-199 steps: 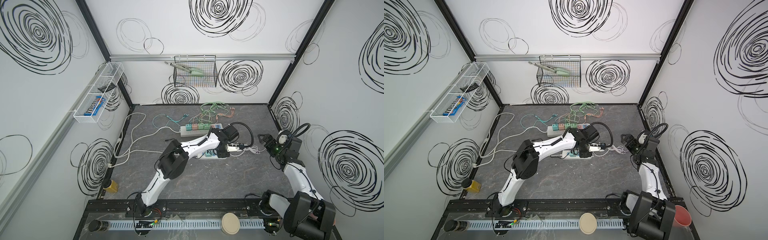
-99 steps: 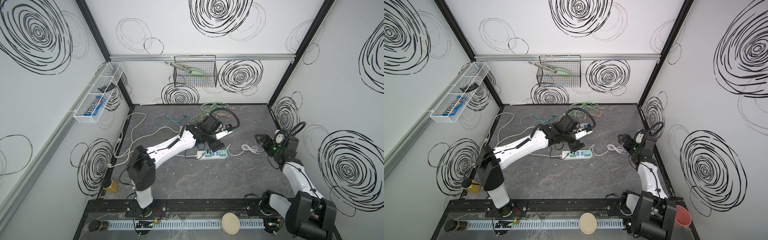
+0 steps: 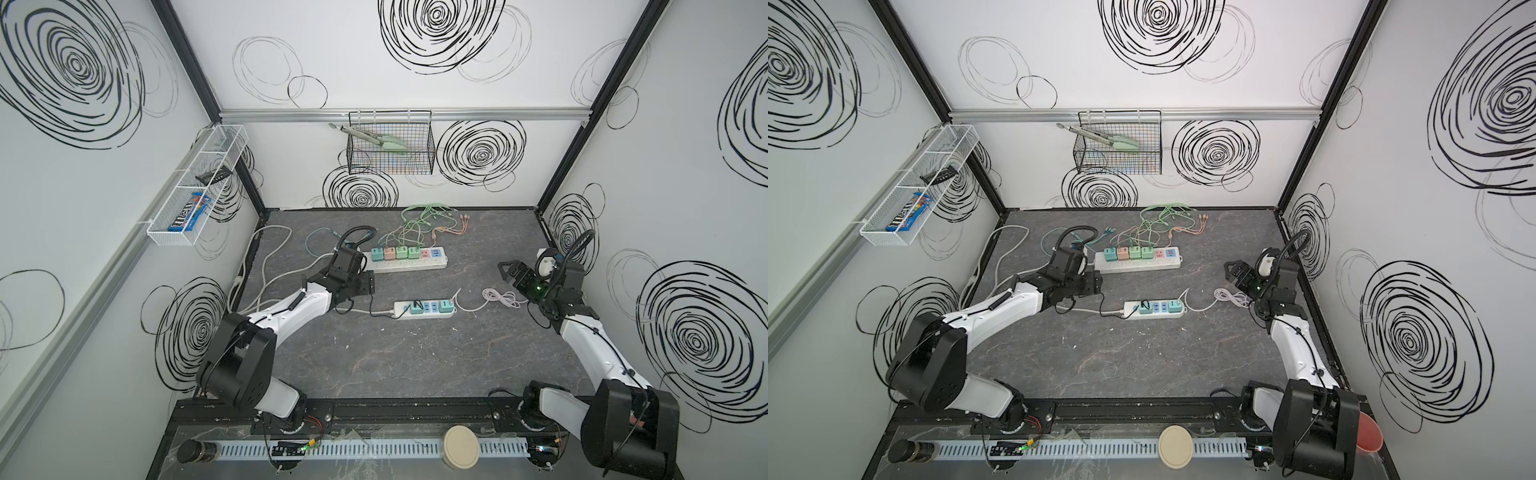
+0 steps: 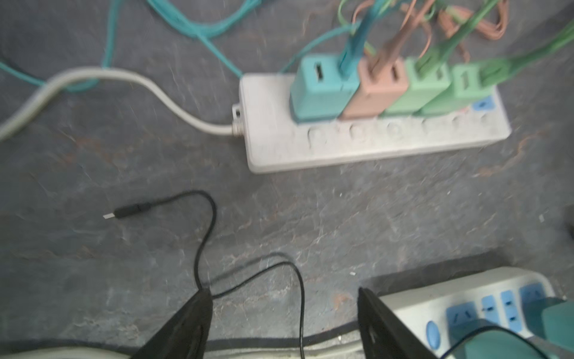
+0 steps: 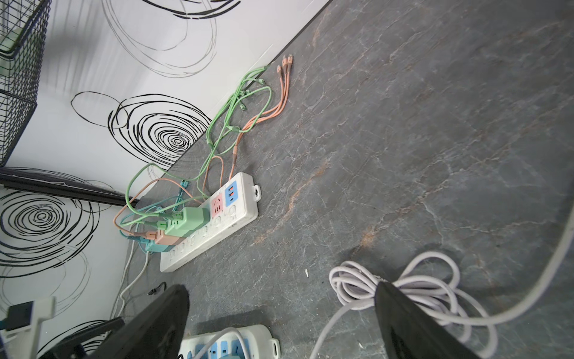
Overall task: Insert plugs into power strip
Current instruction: Pick up the power cord from the socket.
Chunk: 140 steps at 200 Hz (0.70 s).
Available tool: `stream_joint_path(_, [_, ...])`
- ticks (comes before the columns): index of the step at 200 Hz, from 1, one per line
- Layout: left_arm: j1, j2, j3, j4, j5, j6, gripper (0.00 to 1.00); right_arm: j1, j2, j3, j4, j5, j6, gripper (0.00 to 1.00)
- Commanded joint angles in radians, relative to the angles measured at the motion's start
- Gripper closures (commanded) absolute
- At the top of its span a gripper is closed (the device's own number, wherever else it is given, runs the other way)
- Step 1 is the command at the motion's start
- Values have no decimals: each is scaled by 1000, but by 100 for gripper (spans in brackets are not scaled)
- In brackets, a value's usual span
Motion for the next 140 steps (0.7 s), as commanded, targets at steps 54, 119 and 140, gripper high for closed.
stream_joint_path(54, [-127,215,84,-32,-147,-28,41,21,25,18,-19,44,-24,3])
stream_joint_path(119, [-87,154,58,-22,-138,-24,100,22,28,22,-18,64,-30,3])
stream_joint_path(140, [-26,6,38,11,-102,-31,100,24,24,25,-19,82,-40,2])
